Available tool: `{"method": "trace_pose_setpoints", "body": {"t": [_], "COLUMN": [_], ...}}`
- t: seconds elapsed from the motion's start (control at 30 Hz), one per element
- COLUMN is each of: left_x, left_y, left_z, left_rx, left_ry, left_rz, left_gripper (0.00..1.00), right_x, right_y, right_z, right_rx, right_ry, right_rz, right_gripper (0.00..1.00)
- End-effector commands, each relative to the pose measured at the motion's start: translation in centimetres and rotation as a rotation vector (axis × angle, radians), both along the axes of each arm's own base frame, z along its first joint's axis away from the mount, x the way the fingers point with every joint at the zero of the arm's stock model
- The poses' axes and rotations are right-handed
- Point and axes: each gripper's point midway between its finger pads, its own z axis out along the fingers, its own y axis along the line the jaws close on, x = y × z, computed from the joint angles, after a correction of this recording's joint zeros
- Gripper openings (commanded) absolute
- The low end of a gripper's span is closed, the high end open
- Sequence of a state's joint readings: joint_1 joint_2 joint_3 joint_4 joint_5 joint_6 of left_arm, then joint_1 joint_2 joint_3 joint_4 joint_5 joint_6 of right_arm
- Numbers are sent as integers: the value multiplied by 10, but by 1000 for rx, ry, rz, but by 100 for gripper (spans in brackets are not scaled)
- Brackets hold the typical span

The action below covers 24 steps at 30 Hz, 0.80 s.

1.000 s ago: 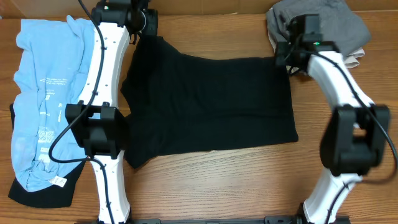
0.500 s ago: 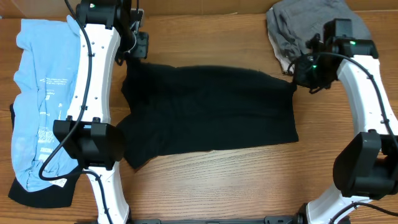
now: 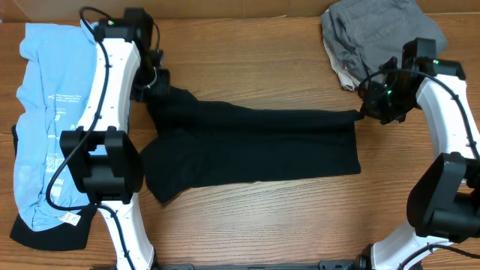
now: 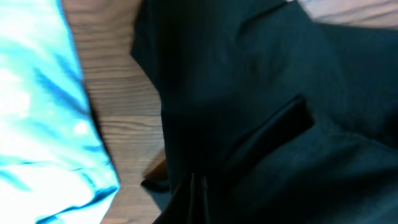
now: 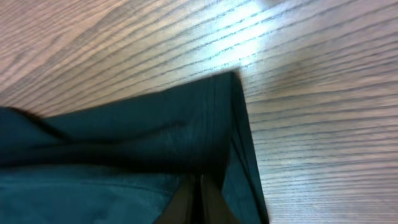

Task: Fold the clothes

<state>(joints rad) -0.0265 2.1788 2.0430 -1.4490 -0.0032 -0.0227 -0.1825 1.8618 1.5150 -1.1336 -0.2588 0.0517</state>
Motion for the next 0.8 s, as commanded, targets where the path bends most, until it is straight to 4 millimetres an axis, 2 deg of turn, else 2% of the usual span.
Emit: {"method": "trace_pose_setpoints", "body": {"t": [0.0, 0.13, 0.23, 0.27, 0.3, 0.33, 0.37, 0.43, 0.53, 0.67, 0.77], "left_x": [-13, -26, -32, -33, -34, -34, -34, -34, -33, -25, -4], "left_y": [-5, -7, -6, -5, -4, -3, -3, -3, -1, 1, 1], "left_z": [-23, -47, -55, -57, -57, -57, -57, -57, -57, -47, -12], "left_rx": [-11, -11, -9, -9, -10, -11, -11, -10, 5, 4, -2], "left_ry": [51, 100, 122, 125, 126, 126, 127, 127, 126, 97, 15], "left_rz": [-33, -41, -40, -38, -38, -45, -52, -59, -61, -56, -50], "left_gripper": [4, 4, 4, 4, 6, 17, 34, 57, 78, 82, 86], "right_x": [-7, -19, -24, -24, -24, -24, -24, -25, -25, -30, -34], "right_y": [3, 3, 2, 2, 2, 2, 2, 1, -1, -7, -6], "right_z": [-16, -31, -36, -37, -38, -38, -38, -38, -38, -38, -38], "right_rx": [17, 24, 27, 28, 28, 28, 28, 28, 29, 33, 52], "right_ry": [23, 59, 75, 76, 76, 76, 76, 76, 78, 94, 113], "right_rz": [0, -9, -14, -15, -15, -15, -15, -18, -26, -43, -49], "right_gripper": [4, 4, 4, 10, 28, 48, 65, 79, 80, 81, 86]}}
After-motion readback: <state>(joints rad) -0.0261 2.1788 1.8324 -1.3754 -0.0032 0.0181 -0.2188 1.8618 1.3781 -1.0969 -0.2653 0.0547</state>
